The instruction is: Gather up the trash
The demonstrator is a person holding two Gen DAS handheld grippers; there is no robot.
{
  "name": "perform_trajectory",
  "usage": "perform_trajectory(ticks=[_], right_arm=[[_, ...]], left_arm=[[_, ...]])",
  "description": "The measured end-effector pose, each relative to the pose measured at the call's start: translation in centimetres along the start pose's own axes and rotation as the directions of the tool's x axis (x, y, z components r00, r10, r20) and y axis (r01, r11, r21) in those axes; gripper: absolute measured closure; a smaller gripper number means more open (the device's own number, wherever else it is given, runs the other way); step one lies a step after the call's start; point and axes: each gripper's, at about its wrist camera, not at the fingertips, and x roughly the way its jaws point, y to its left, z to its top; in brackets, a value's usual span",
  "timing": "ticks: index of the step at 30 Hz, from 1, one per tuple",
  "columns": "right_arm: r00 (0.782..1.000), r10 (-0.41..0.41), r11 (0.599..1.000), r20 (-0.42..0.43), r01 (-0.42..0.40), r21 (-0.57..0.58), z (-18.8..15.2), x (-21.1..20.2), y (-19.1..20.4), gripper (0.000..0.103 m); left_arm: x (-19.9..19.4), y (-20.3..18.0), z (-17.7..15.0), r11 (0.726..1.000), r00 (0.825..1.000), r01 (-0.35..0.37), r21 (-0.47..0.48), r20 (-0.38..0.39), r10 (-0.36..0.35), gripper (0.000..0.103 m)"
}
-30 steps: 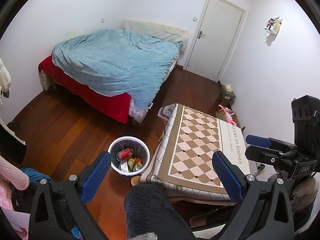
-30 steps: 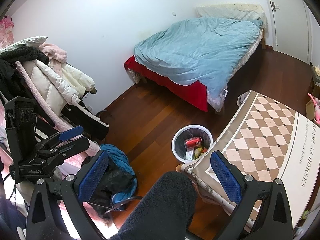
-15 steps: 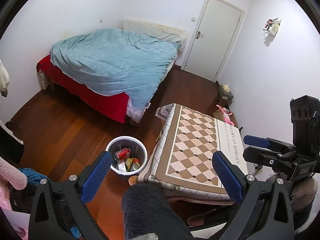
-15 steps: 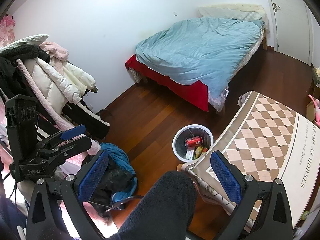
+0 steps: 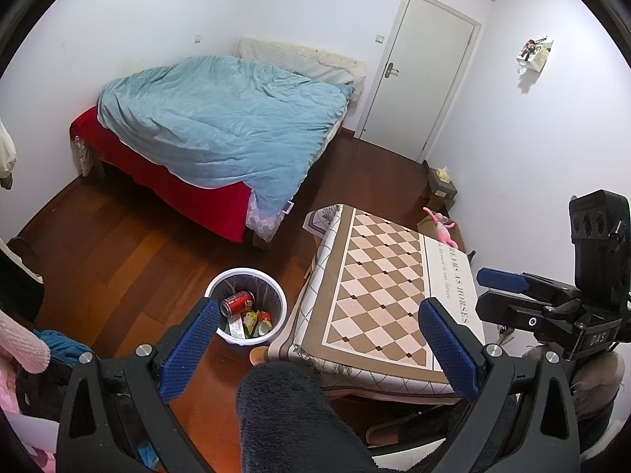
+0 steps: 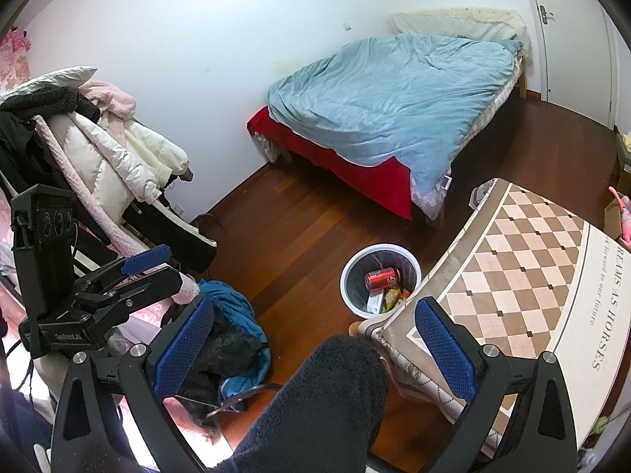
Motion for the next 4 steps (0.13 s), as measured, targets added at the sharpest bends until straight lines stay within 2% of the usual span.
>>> perform_trajectory(ticks=[4], right_arm=[[1.000,0.002,1.000,-0.003,-0.002,0.001,-0.25,0.03,-0.17,0.000]], left_arm=[[-0.07,-0.31,-0.05,1.000,1.000,0.007,-0.002,0.004,-0.007,0.000]])
